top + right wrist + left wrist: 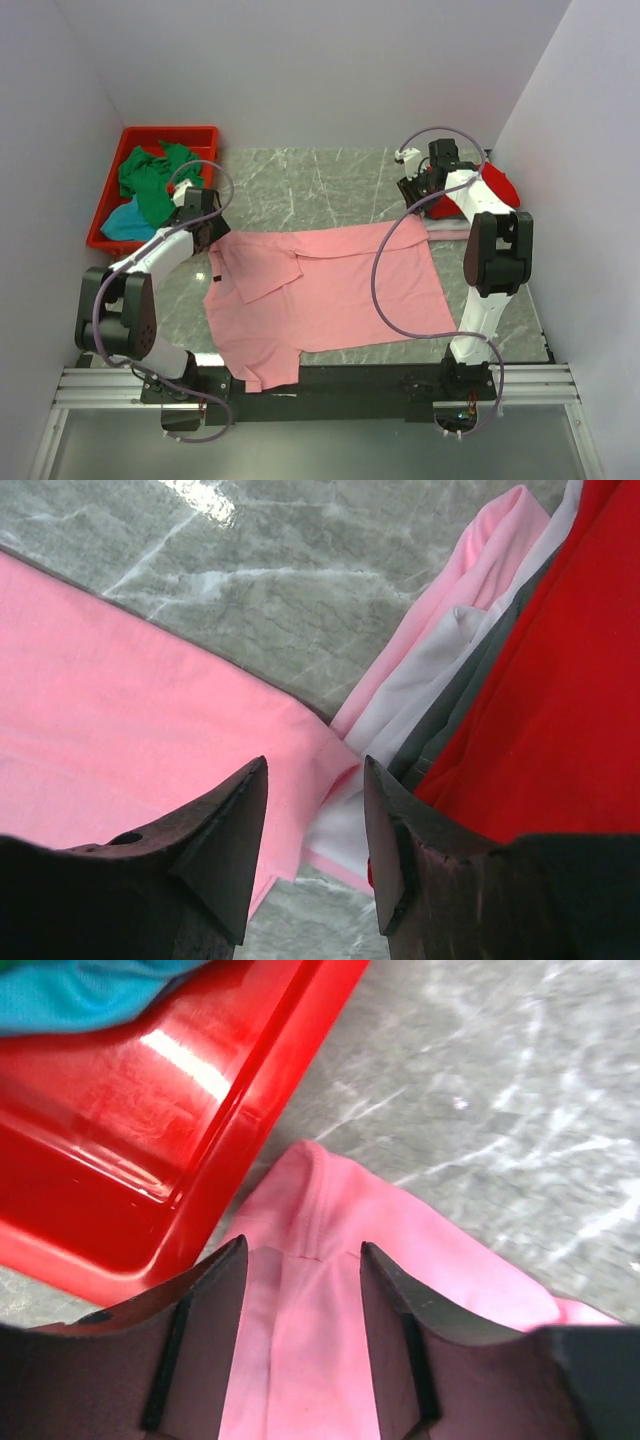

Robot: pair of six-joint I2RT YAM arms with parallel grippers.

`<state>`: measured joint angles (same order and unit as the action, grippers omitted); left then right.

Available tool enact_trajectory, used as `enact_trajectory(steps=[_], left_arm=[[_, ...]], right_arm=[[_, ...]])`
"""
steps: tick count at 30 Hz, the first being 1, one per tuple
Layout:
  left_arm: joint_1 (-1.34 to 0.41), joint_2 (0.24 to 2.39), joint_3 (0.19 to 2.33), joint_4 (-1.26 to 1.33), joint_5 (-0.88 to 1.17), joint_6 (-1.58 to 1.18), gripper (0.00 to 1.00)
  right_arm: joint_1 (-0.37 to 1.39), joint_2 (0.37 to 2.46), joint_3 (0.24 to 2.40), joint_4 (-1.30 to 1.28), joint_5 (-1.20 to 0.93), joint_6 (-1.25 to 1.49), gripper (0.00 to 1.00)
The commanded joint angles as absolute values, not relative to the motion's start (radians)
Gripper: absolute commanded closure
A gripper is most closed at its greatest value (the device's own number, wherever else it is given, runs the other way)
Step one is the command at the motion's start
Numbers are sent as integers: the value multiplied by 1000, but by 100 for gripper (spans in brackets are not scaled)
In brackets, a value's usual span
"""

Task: Fold and stack the t-shirts
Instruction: Fold the tshirt

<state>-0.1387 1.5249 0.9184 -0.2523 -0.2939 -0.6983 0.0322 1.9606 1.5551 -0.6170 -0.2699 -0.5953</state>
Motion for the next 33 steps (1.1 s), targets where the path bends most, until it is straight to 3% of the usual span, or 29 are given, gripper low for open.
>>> enact_trajectory(steps=[1, 6, 25, 29, 33], left_arm=[[-135, 1438, 899, -222, -250, -681, 43], [-133, 1394, 868, -183, -227, -643, 37], [-132, 1402, 899, -160, -170, -611, 38], [-132, 1404, 910, -147, -152, -592, 38], [-132, 1417, 923, -143, -138, -588, 38]], right_arm=[[32, 1965, 1583, -638, -271, -589, 49], [31, 2009, 1600, -637, -246, -583, 48], [32, 2066, 1615, -626, -176, -601, 44], [32, 2075, 1612, -630, -204, -600, 48], [32, 2060, 1608, -630, -224, -603, 63]])
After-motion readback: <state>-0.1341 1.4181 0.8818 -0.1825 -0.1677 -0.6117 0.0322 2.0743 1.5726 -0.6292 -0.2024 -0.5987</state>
